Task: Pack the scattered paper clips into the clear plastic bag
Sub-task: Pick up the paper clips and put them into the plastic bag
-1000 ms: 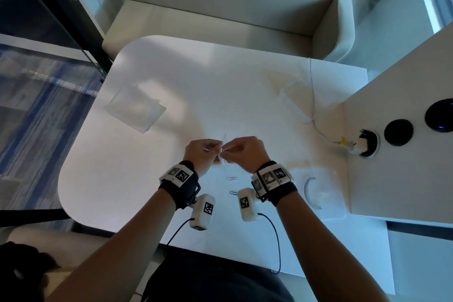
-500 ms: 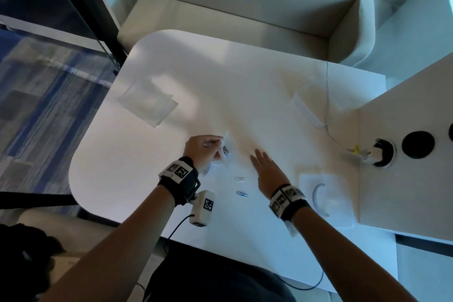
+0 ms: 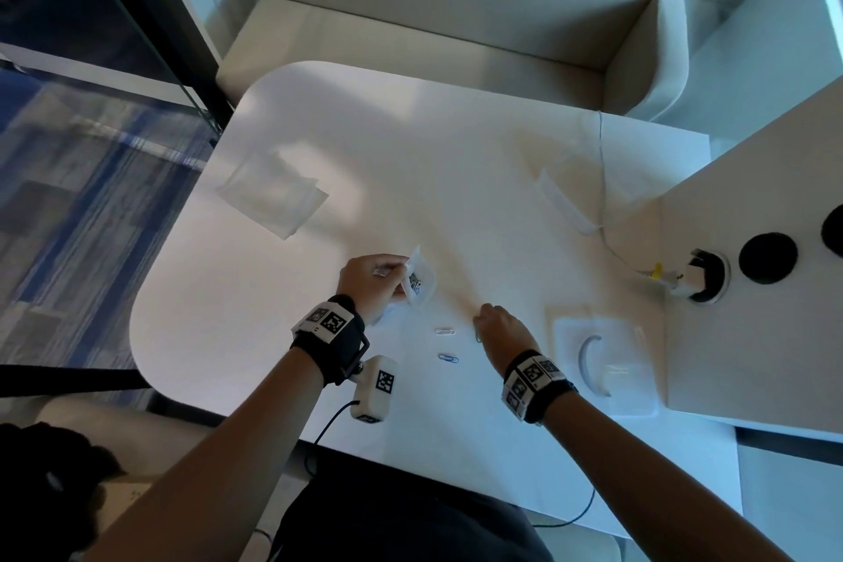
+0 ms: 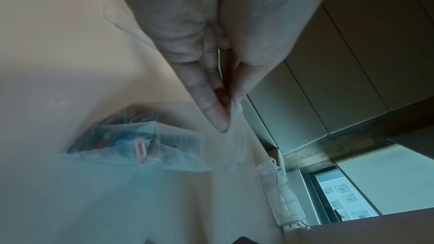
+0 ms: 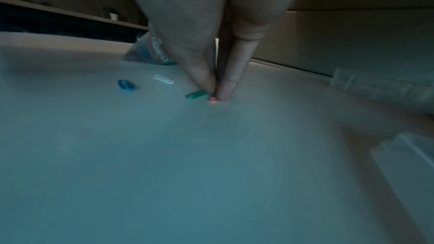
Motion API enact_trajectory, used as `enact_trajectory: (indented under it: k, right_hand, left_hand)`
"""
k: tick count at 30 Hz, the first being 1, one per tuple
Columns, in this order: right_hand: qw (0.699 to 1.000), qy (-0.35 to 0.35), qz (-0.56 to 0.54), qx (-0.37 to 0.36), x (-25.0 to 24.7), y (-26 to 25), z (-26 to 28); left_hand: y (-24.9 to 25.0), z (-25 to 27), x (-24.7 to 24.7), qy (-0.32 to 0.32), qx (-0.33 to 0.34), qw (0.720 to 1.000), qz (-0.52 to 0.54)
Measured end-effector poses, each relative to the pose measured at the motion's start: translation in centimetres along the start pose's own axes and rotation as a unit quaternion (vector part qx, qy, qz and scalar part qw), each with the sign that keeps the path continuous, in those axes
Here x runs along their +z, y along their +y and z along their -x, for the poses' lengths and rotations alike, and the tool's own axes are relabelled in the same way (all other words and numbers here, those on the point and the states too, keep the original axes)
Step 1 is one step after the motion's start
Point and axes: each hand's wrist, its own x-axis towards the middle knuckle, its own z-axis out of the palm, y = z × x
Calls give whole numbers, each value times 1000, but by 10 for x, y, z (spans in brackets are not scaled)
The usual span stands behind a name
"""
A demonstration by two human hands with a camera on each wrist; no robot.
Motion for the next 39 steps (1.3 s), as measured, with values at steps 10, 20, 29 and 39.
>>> enact_trajectory:
  k: [10, 20, 29, 39]
  right_hand:
    - [933, 72, -280, 216, -23, 31, -32]
    - [331, 10, -893, 303, -5, 50, 14]
    - [709, 32, -648, 277, 12, 23, 19]
    - [947, 99, -296, 76, 14, -29, -11]
  left_hand:
    - [1, 3, 0, 4, -14, 1000, -6]
    - [2, 11, 6, -3, 6, 1000, 6]
    - [2, 12, 8, -2, -4, 1000, 18]
    - [-1, 11, 7, -3, -7, 1000, 13]
